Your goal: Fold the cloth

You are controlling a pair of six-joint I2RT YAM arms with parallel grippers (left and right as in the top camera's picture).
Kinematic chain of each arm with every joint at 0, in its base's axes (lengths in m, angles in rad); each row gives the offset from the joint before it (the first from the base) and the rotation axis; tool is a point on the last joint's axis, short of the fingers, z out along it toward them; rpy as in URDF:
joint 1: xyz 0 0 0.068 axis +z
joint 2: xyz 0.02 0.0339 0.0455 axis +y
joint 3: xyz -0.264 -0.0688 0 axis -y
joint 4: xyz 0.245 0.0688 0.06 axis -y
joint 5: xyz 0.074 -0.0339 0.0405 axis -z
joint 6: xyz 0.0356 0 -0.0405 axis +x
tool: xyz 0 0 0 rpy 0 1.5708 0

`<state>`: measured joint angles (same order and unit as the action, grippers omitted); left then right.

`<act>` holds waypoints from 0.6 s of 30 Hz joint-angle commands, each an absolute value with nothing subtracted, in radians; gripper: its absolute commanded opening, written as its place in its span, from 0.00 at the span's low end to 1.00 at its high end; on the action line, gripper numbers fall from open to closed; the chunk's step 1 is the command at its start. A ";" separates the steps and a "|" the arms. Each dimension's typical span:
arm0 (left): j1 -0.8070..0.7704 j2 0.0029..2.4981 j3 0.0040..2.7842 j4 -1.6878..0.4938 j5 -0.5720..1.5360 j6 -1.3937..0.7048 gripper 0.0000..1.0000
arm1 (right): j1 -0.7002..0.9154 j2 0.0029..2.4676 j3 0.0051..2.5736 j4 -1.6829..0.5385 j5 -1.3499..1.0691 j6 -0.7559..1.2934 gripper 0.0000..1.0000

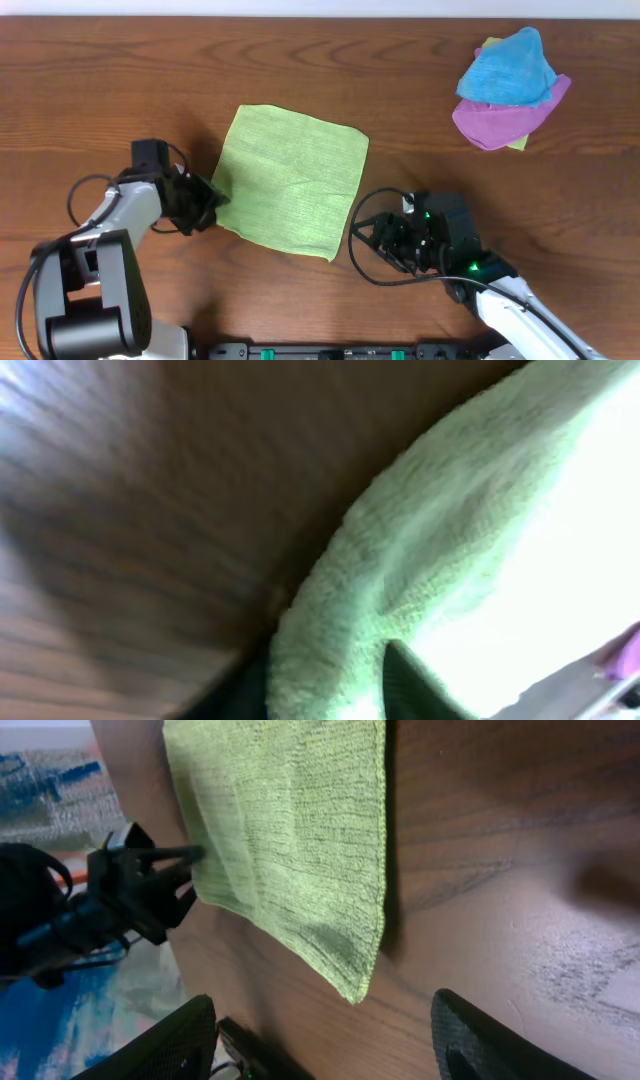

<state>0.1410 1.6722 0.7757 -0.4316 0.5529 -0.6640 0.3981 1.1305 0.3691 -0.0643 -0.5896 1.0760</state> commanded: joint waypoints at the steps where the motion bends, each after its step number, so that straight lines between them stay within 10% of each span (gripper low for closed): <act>1: 0.128 1.700 0.744 -0.436 0.529 -0.677 0.05 | 0.408 1.132 0.367 -0.072 -0.598 1.087 0.69; 18: 0.128 1.700 0.744 -0.510 0.623 -0.628 0.06 | 0.519 1.382 0.362 0.107 -0.496 1.141 0.68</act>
<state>0.1326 1.6833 0.7586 -0.4881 0.6098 -0.6605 0.4984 1.3365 0.3687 0.0830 -0.5087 1.1057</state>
